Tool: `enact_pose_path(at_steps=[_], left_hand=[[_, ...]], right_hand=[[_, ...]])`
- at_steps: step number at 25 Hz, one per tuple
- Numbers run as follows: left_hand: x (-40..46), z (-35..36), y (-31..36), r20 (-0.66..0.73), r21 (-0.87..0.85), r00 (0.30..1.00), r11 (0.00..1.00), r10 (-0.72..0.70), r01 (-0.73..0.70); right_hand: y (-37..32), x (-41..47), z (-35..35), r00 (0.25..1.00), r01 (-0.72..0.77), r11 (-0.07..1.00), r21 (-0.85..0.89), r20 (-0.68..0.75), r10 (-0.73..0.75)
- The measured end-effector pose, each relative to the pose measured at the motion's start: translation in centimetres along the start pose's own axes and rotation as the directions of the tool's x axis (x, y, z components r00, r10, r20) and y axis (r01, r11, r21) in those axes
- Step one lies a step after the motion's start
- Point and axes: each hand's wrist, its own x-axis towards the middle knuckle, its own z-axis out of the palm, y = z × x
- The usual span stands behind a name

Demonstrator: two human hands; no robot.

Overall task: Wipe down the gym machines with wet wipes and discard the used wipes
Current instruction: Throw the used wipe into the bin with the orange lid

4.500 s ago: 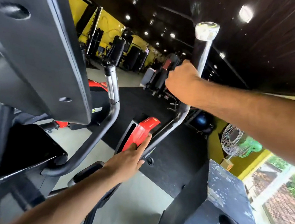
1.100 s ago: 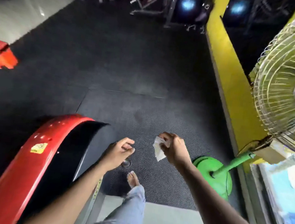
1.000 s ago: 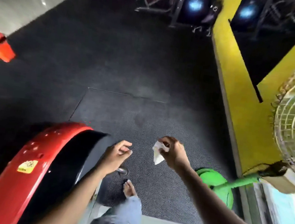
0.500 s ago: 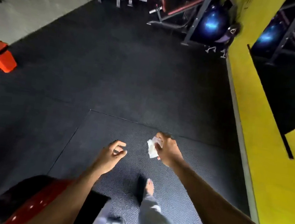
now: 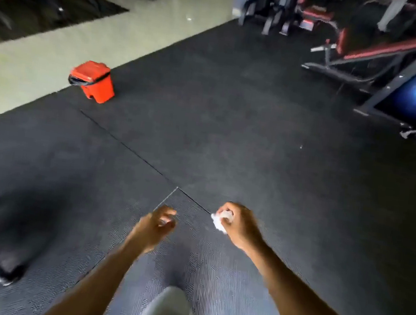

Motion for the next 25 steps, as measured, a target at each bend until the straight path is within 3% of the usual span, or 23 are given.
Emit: enact_pose_path(at_steps=[5,10,17,21,25], left_hand=[[9.2,-7.5,-4.3,-0.111,-0.097,0.982,0.985,-0.153,0.143],[19.3,-18.6,-6.3,-0.155,-0.158,0.957,0.962,-0.247,0.223],[37.2,-34.1,-9.0,-0.25,-0.167,0.927,0.956,-0.278,0.242],[48.4,-40.5,-11.6,-0.254,-0.15,0.924,0.956,-0.285,0.253],[58.1,-49.3,-13.5,-0.23,-0.1,0.918,0.946,-0.324,0.309]], right_hand=[[-6.1,16.3,3.7,0.983,0.126,0.992,0.019,0.134,-0.127],[-14.5,32.0,7.1,0.95,0.145,0.986,0.083,0.268,-0.162],[-23.4,54.2,11.6,0.933,0.182,0.963,0.2,0.275,-0.234],[-27.1,68.2,15.4,0.912,0.243,0.945,0.22,0.281,-0.3],[-33.5,82.1,17.1,0.913,0.209,0.946,0.248,0.297,-0.28]])
